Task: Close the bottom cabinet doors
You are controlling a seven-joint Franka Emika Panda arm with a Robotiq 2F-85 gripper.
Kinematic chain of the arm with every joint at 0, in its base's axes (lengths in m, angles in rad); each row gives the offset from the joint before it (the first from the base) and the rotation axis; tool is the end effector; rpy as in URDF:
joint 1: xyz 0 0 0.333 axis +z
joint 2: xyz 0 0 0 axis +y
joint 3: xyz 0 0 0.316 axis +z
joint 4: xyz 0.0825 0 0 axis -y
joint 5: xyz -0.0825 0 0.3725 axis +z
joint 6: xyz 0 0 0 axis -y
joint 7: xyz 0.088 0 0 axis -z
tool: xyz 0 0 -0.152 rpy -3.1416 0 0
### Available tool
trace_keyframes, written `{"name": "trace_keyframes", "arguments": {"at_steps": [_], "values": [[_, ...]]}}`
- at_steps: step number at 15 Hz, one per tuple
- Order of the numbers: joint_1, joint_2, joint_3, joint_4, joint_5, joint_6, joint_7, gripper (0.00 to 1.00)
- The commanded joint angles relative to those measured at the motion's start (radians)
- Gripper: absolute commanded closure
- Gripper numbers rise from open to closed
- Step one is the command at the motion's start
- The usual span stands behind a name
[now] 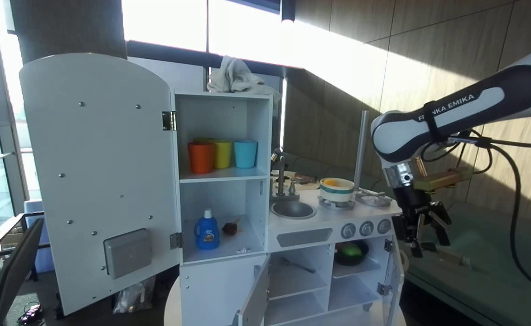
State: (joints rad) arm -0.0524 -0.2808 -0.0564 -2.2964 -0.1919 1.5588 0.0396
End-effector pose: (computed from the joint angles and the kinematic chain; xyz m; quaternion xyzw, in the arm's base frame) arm 0.3713 -0.0701 0.4004 0.9692 -0.0486 -0.2282 0.0784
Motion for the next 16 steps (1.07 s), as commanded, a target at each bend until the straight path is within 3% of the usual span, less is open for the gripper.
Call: {"name": "trace_keyframes", "arguments": {"at_steps": [1, 7, 16], "values": [[-0.028, 0.132, -0.035, 0.045, 0.000, 0.044, -0.026, 0.00], [-0.084, 0.255, -0.087, 0.034, 0.014, 0.195, 0.037, 0.00], [-0.134, 0.295, -0.130, 0.012, 0.009, 0.419, 0.237, 0.00]]}}
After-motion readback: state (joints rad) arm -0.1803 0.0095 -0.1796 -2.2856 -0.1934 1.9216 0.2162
